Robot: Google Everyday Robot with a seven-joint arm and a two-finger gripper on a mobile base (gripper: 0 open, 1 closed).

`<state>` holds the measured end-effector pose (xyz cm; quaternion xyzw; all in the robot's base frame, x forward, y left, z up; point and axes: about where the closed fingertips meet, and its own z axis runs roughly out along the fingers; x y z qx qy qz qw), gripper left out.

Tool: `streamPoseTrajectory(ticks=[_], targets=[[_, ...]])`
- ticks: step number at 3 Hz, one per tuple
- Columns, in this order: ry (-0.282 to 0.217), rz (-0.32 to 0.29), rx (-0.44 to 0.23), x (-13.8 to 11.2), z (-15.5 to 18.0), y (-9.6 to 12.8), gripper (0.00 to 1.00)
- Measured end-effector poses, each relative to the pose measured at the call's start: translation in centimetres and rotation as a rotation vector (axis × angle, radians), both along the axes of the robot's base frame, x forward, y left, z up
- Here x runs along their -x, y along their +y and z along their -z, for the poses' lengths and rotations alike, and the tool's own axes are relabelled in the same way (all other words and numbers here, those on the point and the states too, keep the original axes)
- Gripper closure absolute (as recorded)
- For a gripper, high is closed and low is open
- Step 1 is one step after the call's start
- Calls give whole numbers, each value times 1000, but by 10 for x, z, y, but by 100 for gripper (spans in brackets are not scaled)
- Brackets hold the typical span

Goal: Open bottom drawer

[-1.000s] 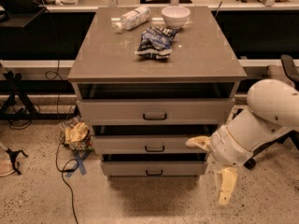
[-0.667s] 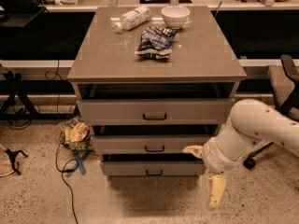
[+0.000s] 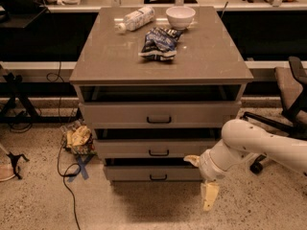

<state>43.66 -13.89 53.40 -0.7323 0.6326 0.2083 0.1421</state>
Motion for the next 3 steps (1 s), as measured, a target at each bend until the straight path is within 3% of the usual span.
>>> streamPoseTrajectory(ticks=[1,2,3], targets=[[12,-12,-18,3,9,2,0],[-21,1,-46,-15,55,-10,0],[-44,4,-94,-41,124,-12,0]])
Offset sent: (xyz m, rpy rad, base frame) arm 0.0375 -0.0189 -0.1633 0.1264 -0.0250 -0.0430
